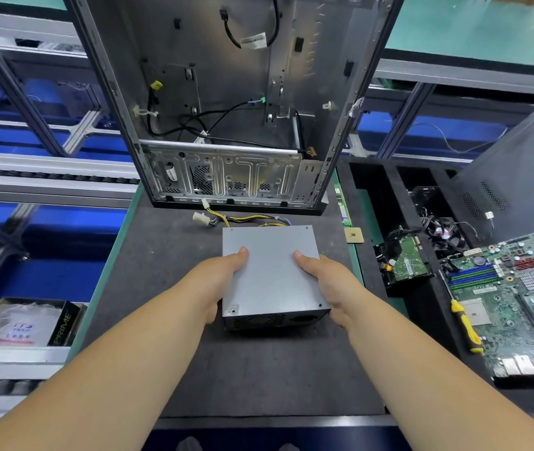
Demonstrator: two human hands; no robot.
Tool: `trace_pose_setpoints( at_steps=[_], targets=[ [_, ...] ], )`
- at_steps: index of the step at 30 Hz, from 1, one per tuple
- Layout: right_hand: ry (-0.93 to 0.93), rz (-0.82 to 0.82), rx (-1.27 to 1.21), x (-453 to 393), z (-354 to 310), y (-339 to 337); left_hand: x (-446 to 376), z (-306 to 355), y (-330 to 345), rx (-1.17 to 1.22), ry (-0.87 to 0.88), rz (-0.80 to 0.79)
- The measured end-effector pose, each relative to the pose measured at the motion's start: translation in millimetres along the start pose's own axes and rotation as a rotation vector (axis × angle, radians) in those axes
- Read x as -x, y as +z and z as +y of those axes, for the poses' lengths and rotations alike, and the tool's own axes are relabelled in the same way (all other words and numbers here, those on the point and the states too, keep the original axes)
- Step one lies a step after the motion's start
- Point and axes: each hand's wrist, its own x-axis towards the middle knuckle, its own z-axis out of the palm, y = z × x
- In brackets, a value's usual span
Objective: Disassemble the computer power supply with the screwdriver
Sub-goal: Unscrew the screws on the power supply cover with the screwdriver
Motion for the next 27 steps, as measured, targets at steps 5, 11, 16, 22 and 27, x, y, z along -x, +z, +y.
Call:
trace_pose_setpoints(
  at_steps=[5,11,16,22,27],
  targets=[
    [0.005,-0.006,-0.039,3,-8,2,0,7,-7,-0.03,0.008,-0.024],
    [0.06,0.004,0.023,10,-27,6,2,18,-16,-0.121,-0.018,-0.089],
    [0.093,-0.014,0.033,14,-42,6,7,30,-19,-0.131,-0.002,-0.103],
    [0.044,0.028,0.062,19,-55,9,18,41,-20,-0.063,0.035,-0.133],
    [-0.02,0.02,0.063,25,-71,13,35,52,-26,-0.023,0.077,-0.147]
  ],
)
